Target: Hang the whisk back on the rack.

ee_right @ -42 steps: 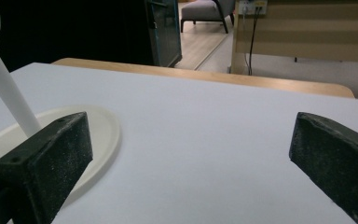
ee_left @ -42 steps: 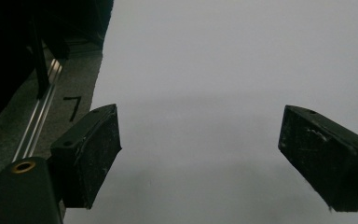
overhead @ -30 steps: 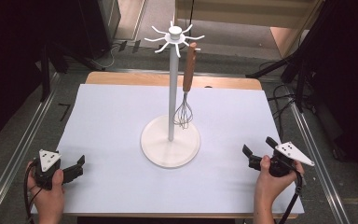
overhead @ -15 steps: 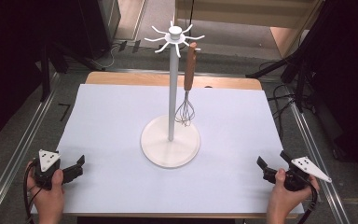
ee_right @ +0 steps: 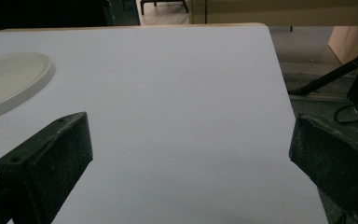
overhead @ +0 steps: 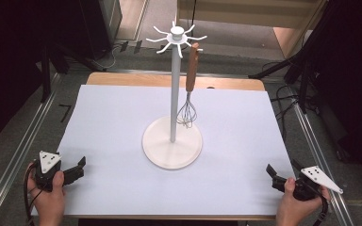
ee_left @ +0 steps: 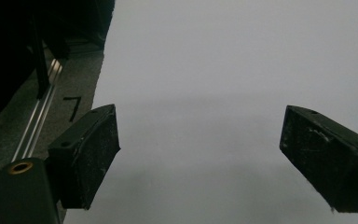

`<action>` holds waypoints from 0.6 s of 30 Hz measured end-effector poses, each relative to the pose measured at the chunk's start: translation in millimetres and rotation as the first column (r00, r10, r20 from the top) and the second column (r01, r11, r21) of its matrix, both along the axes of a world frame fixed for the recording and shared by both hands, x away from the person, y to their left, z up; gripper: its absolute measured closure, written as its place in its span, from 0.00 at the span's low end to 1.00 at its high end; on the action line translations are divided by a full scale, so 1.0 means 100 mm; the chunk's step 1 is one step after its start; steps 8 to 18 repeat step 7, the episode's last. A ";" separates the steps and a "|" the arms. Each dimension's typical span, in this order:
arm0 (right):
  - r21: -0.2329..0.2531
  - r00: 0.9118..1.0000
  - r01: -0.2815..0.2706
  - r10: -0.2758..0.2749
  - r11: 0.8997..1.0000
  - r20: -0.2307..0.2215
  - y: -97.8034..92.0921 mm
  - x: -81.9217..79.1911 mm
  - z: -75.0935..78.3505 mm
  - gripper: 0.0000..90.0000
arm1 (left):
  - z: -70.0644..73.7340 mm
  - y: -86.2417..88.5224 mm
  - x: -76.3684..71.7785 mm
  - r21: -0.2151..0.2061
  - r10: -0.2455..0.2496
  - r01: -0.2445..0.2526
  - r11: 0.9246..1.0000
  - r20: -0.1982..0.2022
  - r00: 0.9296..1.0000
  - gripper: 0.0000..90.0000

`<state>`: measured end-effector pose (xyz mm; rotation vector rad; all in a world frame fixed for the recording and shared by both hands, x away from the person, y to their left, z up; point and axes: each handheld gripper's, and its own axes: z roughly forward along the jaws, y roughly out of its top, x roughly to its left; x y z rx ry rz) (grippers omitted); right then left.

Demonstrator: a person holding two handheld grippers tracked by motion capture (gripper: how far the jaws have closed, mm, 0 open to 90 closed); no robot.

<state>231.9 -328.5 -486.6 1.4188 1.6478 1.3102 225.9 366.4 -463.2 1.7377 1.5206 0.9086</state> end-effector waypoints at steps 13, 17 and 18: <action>0.019 1.000 0.025 -0.025 1.000 -0.010 -0.02 0.00 -0.01 0.00 | 0.00 0.00 0.01 0.003 0.004 -0.004 1.000 -0.003 1.000 0.14; 0.019 1.000 0.025 -0.025 1.000 -0.010 -0.02 0.00 -0.01 0.00 | 0.00 0.00 0.01 0.003 0.004 -0.004 1.000 -0.003 1.000 0.14; 0.019 1.000 0.025 -0.025 1.000 -0.010 -0.02 0.00 -0.01 0.00 | 0.00 0.00 0.01 0.003 0.004 -0.004 1.000 -0.003 1.000 0.14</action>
